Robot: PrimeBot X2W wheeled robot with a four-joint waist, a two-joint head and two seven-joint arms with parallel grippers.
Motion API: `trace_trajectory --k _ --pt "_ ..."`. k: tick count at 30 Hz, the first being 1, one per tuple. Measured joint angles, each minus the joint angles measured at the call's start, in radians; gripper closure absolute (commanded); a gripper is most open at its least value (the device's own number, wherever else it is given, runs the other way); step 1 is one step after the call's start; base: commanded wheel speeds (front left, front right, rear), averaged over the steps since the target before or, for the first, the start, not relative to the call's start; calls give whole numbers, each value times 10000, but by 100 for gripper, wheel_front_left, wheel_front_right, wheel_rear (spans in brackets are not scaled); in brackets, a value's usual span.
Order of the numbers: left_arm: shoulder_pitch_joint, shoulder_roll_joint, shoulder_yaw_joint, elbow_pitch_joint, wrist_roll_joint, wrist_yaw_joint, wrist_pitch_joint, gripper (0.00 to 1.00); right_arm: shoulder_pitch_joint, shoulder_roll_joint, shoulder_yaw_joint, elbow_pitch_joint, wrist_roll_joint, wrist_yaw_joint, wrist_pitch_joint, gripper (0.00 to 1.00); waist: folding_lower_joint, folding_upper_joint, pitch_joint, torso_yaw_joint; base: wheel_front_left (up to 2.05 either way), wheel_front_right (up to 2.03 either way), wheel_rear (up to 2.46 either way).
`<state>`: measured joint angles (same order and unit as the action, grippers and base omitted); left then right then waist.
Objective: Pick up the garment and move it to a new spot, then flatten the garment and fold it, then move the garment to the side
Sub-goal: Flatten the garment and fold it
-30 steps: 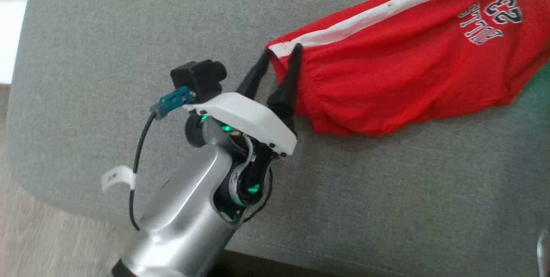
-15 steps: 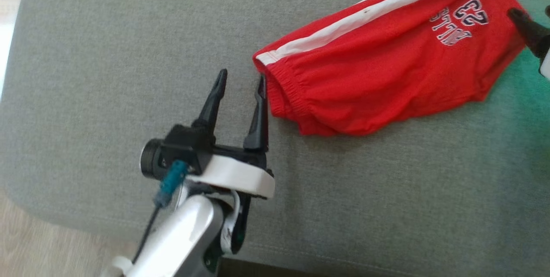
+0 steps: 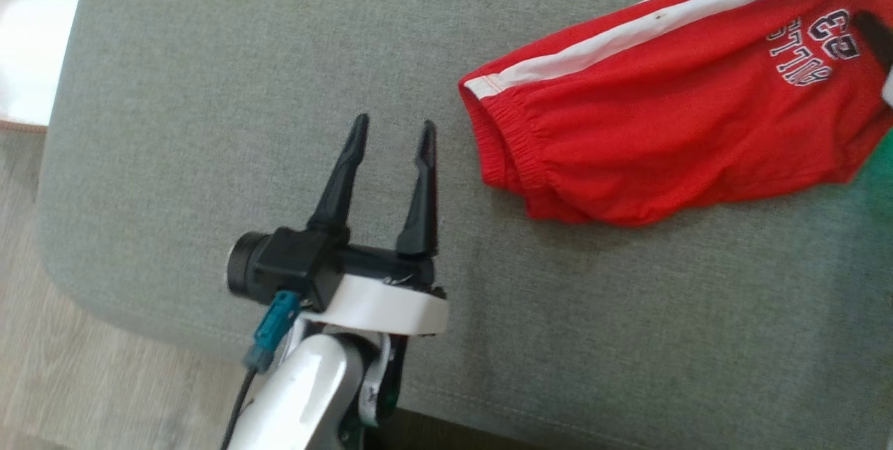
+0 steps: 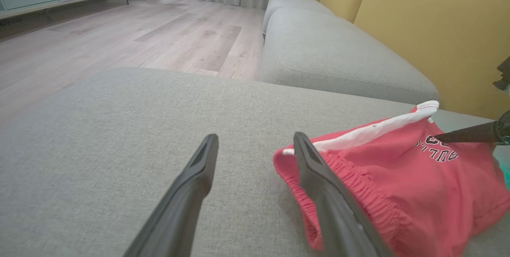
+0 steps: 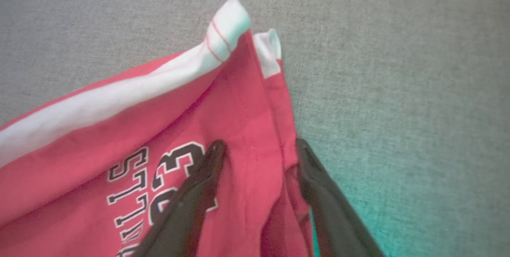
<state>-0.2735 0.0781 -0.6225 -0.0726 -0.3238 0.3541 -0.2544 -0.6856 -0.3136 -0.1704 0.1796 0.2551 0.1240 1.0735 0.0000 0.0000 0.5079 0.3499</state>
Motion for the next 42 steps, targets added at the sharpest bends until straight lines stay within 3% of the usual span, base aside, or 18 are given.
trace_trajectory --k 7,14,24,28,34,42 --pt "793 -171 970 100 560 -658 -15 0 298 794 -719 184 717 0 -244 100 0 0 -359 -517 0 0 0" --pt "1495 -194 1685 238 999 -1095 -15 0 1043 853 -1812 117 1034 0 -531 100 0 0 -858 -1281 0 0 0" --pt "1898 -211 2123 462 1292 -1534 -15 0 1708 993 -2550 -244 1072 0 -1116 100 0 0 -1425 -2039 0 0 0" --pt "1940 -226 2132 692 1273 -1603 -15 0 1616 1189 -1946 -1116 1302 0 -757 100 0 0 -1711 -1917 0 0 0" --pt "2181 -236 1958 794 888 -1528 -13 0 1690 2155 -15 -2290 1801 0 -71 100 0 0 -1927 -1549 0 0 0" --pt "2094 -245 1509 976 518 -1331 -13 0 1935 2447 1824 -1593 1871 0 -654 100 0 0 -1914 -960 0 0 0"
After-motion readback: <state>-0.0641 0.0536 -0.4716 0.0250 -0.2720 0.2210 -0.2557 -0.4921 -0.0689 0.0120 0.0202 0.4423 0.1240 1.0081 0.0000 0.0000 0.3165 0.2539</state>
